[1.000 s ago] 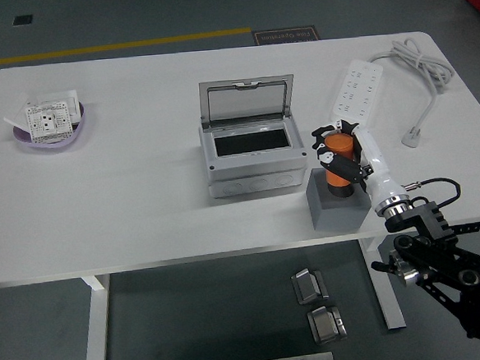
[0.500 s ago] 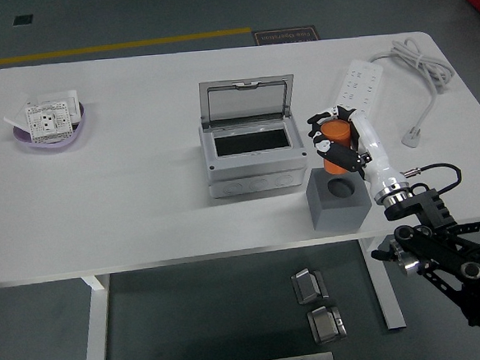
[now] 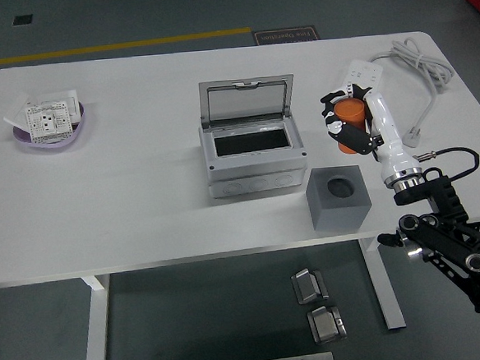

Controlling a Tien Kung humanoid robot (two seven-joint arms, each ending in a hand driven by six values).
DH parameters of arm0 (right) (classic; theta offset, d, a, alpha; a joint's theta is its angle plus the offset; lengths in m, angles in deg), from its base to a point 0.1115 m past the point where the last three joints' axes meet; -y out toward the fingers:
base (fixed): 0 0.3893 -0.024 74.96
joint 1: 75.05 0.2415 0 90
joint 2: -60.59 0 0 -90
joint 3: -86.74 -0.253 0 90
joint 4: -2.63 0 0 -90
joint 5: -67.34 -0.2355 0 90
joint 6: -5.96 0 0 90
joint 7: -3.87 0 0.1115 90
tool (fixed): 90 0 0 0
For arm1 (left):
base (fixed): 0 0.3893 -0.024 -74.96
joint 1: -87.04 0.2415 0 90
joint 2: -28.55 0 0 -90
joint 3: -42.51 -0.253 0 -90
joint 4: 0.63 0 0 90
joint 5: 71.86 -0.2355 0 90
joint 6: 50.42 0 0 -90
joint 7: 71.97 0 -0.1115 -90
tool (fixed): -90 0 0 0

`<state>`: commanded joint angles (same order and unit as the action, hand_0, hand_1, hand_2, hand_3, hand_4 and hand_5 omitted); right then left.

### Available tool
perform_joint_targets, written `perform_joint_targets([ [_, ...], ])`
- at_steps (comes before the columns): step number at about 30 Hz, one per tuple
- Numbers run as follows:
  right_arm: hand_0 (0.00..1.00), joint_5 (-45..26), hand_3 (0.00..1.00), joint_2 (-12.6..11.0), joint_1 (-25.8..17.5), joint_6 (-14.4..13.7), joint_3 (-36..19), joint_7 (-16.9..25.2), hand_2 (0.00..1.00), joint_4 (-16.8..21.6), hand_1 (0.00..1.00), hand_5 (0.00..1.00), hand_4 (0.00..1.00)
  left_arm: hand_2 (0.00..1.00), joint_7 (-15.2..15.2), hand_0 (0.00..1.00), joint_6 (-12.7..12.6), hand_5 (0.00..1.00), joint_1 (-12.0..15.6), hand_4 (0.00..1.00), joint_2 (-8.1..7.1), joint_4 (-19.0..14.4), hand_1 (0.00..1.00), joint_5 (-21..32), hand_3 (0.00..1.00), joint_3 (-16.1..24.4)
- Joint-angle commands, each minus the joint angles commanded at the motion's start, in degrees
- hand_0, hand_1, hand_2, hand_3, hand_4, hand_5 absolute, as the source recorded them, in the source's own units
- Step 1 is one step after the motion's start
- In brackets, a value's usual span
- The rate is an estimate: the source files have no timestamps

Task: Pick up the cylinder from the cube,place it in the box,flap close box

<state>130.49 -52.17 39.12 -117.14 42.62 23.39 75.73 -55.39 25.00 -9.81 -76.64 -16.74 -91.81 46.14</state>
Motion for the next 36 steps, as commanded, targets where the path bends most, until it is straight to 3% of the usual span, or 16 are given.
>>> perform_joint_targets([
  [1,0.317,1.54,0.247,-0.04,0.83,-0.10,0.56,-1.22,0.245,-0.37,0.231,0.002,0.002,0.607,0.00,0.618,0.00,0.282,0.12,0.706,0.03,0.01,0.642,0.04,0.638,0.00],
  [2,0.226,2.86,0.245,-0.08,1.52,-0.06,1.05,-2.26,0.233,-0.71,0.193,0.002,0.002,0.607,0.00,0.618,-0.01,0.282,0.21,0.706,0.05,0.02,0.642,0.07,0.637,0.04],
  [7,0.226,13.05,0.245,0.46,7.43,4.73,5.93,-10.01,0.233,-5.87,0.193,0.002,0.002,0.607,0.01,0.618,0.01,0.282,0.82,0.706,0.30,0.06,0.642,0.15,0.637,0.39],
  [8,0.152,14.91,0.245,0.69,8.61,5.72,6.89,-11.44,0.222,-6.95,0.185,0.002,0.002,0.607,0.01,0.618,0.00,0.283,0.91,0.706,0.30,0.08,0.642,0.18,0.637,0.40],
  [15,0.111,25.42,0.244,3.50,18.10,10.97,15.37,-20.57,0.246,-15.75,0.176,0.002,0.002,0.607,-0.02,0.618,-0.06,0.283,0.97,0.706,0.16,0.14,0.642,0.27,0.637,0.14],
  [20,0.111,25.91,0.246,5.39,23.69,12.15,20.88,-22.12,0.247,-19.70,0.173,0.002,0.002,0.607,-0.07,0.617,-0.11,0.283,0.61,0.706,0.07,0.11,0.642,0.10,0.637,0.06],
  [24,0.111,25.73,0.246,6.11,27.15,12.61,23.87,-22.55,0.247,-20.39,0.173,0.002,0.002,0.607,-0.03,0.617,-0.10,0.283,0.58,0.706,0.11,0.11,0.642,0.25,0.637,-0.20],
  [36,0.112,20.59,0.244,8.27,30.73,12.43,30.18,-20.98,0.242,-19.85,0.169,0.002,0.002,0.607,0.04,0.617,-0.11,0.284,0.88,0.706,0.02,0.18,0.642,0.74,0.637,-0.91],
])
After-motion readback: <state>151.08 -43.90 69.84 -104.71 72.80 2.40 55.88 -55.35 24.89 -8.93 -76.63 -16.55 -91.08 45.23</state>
